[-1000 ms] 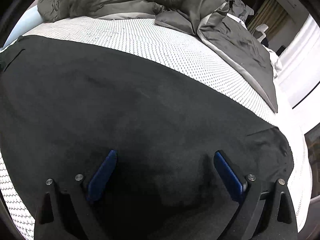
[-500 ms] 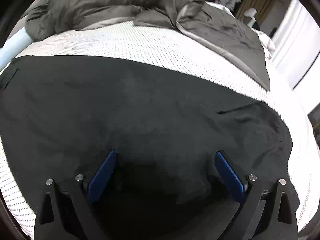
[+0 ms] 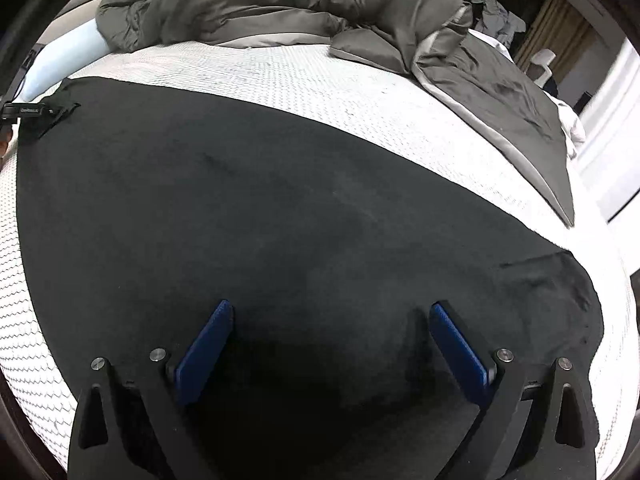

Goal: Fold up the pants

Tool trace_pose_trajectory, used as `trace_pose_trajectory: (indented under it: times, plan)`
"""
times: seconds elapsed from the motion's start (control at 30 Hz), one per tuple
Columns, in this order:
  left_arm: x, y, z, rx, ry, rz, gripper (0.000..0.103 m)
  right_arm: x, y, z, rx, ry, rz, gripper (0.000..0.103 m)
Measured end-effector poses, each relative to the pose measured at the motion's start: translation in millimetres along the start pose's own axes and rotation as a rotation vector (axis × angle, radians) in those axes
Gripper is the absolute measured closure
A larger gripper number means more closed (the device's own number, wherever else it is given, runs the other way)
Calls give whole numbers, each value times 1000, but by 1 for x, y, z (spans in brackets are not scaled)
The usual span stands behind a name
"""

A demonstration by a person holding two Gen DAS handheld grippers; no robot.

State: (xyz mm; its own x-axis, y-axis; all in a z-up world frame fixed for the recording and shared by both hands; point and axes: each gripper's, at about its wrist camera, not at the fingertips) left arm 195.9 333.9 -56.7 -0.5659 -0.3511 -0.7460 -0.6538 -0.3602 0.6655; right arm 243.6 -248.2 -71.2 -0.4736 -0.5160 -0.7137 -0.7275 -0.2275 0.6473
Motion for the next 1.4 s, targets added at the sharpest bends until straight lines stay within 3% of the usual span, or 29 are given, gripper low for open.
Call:
trace_pose_trajectory:
  times: [0.07,0.2,0.3,0.47,0.53,0.67,0.77,0.83,0.9,0.97,1.0,1.1,1.2,1.3,1.4]
  plan:
    - [3,-1,15,14,59,-3,87,1,1,-6,7,-16,0,3]
    - [-2,7,13,11,71,-35,88,3,4,-10,6,-21,-9,3]
    - [-12,14,-5,123,56,-78,88,1,4,-10,3,-19,-16,3]
    - [-19,-22,-37,132,-31,26,88,-3,-1,-6,-3,-10,-16,3]
    - [-13,-40,-44,77,-72,58,88,-3,-1,-4,-9,-3,-17,3]
    - [-7,-46,-30,-110,-69,26,87,-1,-2,-6,-10,-4,-10,3]
    - [-4,-28,-24,-133,-43,9,87,-1,0,-12,-8,-26,-16,3]
    - [0,0,-36,-60,-5,-22,87,-5,5,-11,-14,-28,-35,3]
    - [9,40,-62,32,-17,-62,74,-11,16,-2,-61,-23,-75,3]
    - [20,71,-102,108,-76,-103,26,-18,28,12,-139,-19,-126,3]
    - [28,86,-131,182,-119,-125,16,-21,31,19,-168,-14,-140,3]
    - [53,112,-205,387,-233,-132,12,-23,31,48,-250,41,-145,3]
    - [81,112,-266,496,-342,-75,12,-12,14,66,-214,121,-67,3]
    - [105,97,-298,454,-463,-14,12,3,15,45,-239,87,-57,3]
    - [111,92,-293,482,-406,10,9,31,25,-5,-210,17,-38,3]
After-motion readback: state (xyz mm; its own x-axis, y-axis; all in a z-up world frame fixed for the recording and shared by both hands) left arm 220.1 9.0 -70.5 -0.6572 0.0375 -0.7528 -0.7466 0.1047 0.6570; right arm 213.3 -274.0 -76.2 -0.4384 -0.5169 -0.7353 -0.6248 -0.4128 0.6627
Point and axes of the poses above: each gripper's, at about its wrist camera, not at the fingertips, and y roughly against the way its jaws point, z to its left, x to its underside, and after that the axes turned 13 degrees about -z, right-handed
